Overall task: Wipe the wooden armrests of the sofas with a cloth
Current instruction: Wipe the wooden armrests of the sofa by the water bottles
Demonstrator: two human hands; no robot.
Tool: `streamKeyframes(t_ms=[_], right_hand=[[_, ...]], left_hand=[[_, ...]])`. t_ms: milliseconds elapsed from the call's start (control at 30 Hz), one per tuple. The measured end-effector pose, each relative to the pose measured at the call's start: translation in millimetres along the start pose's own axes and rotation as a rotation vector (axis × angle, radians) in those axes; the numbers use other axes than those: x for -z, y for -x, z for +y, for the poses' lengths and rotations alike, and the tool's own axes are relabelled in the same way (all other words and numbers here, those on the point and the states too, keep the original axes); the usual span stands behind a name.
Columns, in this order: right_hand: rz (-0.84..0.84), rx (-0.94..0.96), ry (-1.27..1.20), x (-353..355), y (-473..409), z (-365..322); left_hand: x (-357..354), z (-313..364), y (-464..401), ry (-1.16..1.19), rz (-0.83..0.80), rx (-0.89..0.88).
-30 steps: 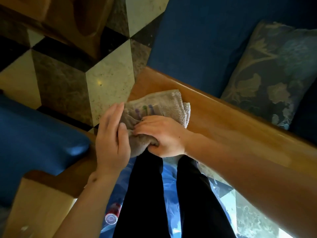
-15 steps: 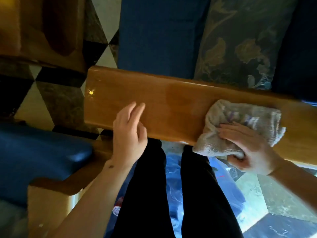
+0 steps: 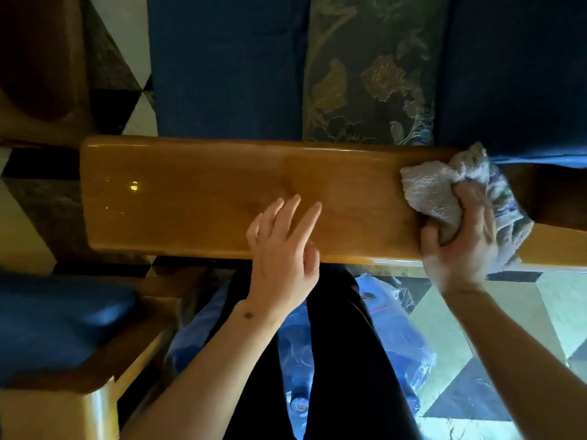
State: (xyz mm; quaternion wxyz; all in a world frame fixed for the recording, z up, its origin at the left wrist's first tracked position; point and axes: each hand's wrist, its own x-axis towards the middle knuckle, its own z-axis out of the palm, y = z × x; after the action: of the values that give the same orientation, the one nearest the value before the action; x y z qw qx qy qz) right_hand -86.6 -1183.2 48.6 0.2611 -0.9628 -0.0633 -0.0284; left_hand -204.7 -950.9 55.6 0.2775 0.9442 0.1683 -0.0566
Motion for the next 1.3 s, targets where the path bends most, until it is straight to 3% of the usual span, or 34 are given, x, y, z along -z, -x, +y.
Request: streamKeyframes(t_ms=[100, 267, 467, 667, 833, 1000, 1167, 1300], right_hand=[[0.022, -0.108, -0.018, -29, 8, -50], [-0.048, -0.002, -0.081, -98, 23, -149], [-0.28, 0.297, -0.169, -182, 49, -303], [-0.519, 0.687, -0.17, -229, 81, -386], [-0.75, 0.986, -0.209, -217, 94, -367], [-0.875, 1.238, -0.217, -197, 87, -319], [-0.768, 1.076, -0.262, -168, 67, -269], [-0.581, 0.855, -0.226, -130, 37, -190]], left_hand=[[24, -39, 0, 0.032, 0.136, 0.222], [80, -124, 11, 0.087, 0.314, 0.492], [134, -216, 41, 0.507, 0.499, 0.752], [158, -250, 57, 0.802, 0.587, 0.813], [168, -243, 61, 0.613, 0.686, 0.828], [164, -216, 58, 0.403, 0.578, 0.648], [143, -181, 38, 0.415, 0.523, 0.655], [113, -129, 9, 0.314, 0.417, 0.512]])
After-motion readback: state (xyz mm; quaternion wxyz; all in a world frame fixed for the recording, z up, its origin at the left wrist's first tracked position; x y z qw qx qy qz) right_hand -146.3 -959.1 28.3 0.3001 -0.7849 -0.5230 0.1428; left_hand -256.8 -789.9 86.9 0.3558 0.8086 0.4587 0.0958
